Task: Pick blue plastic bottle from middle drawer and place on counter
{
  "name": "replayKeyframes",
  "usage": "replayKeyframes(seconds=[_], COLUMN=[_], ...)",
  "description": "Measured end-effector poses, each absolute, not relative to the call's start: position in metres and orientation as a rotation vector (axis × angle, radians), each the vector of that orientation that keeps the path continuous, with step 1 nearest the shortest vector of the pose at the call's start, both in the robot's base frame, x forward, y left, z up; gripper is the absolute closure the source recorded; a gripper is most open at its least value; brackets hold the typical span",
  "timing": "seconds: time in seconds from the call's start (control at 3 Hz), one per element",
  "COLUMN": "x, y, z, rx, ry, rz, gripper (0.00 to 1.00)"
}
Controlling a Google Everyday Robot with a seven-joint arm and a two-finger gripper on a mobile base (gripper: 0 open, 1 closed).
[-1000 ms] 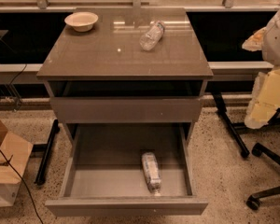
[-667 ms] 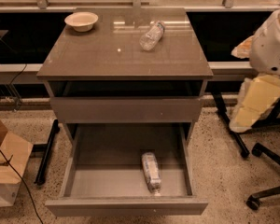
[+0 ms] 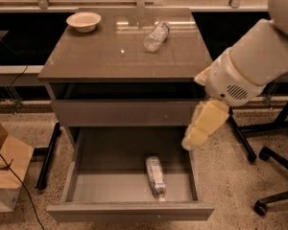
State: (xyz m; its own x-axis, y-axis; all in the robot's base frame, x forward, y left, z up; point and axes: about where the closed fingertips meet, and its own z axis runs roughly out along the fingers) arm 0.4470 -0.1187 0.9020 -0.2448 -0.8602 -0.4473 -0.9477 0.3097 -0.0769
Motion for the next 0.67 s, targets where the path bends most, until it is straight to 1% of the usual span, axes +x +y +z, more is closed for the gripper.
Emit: replayKeyframes(seconds=[0.67], x=[0.454], y=[-0.058], z=[0.818], rx=[-1.539], ry=[2.200], rz=[0.546], gripper=[0.00])
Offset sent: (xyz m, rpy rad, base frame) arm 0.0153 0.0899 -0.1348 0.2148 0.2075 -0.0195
